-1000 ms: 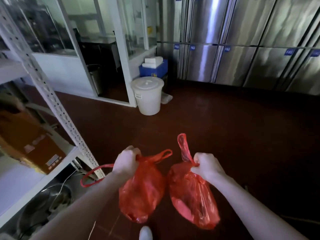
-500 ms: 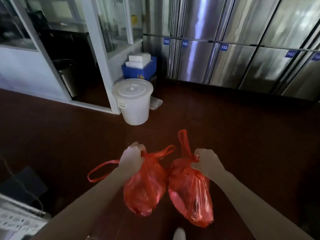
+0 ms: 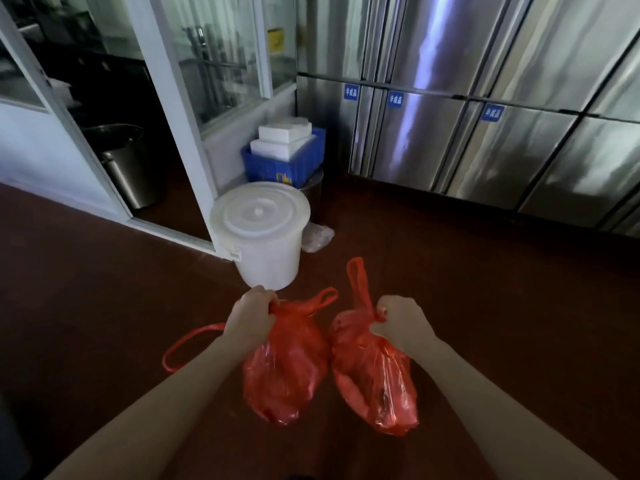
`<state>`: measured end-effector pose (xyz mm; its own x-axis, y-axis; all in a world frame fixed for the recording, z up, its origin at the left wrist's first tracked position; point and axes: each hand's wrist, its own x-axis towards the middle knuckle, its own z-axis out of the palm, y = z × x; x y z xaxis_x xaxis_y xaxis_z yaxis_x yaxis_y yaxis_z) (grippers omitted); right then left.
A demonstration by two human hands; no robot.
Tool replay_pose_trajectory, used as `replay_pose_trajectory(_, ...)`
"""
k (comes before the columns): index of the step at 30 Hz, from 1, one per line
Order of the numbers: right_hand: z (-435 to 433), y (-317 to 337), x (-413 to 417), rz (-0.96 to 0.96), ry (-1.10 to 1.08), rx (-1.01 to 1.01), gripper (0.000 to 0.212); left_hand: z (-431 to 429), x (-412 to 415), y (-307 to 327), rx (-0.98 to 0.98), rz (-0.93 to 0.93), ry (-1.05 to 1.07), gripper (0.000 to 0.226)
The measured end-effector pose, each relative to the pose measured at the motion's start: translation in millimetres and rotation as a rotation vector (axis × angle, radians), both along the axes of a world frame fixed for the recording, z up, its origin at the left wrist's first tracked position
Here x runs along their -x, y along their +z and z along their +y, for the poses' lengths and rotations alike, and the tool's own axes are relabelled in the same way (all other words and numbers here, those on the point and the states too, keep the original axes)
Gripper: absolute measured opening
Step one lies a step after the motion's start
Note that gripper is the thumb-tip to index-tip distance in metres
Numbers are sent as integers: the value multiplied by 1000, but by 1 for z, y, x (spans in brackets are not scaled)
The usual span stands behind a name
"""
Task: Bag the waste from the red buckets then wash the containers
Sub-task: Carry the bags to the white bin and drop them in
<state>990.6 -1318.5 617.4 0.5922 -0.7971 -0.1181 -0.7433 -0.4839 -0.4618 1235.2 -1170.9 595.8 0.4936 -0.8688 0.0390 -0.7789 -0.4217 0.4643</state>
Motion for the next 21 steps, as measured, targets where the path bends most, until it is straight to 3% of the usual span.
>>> replay_pose_trajectory(9,-215,-29,-141,61,60,3,17,-208,-125,-49,23,59,26,16)
replay_pose_trajectory(21,-420,-146,-271,65,-11,-244,37,-403,-222,-165,-192,242,73,20)
